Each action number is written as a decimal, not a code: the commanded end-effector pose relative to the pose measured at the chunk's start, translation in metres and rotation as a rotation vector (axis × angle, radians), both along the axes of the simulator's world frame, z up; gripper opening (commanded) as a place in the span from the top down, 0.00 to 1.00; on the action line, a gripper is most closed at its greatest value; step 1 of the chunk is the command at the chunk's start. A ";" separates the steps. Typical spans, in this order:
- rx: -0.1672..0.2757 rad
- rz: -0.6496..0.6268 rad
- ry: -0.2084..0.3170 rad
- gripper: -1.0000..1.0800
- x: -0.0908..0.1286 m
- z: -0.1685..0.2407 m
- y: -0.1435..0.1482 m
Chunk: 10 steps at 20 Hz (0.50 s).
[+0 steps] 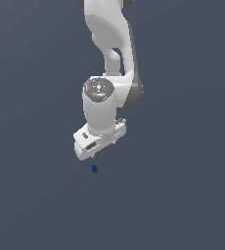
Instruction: Pick up the object and move it to a goal position.
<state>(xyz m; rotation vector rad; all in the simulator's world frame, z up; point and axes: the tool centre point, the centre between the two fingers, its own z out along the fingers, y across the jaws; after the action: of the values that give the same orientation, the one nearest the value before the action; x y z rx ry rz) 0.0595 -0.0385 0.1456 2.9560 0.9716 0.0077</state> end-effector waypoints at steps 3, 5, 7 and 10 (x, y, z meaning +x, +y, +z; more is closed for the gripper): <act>0.001 0.113 0.006 0.04 0.007 -0.009 -0.007; 0.002 0.162 0.009 0.04 0.010 -0.013 -0.010; 0.003 0.211 0.011 0.04 0.013 -0.017 -0.014; 0.006 0.284 0.014 0.04 0.018 -0.023 -0.019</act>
<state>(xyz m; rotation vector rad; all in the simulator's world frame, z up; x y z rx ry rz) 0.0751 -0.0545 0.1254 2.8226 1.3312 -0.0036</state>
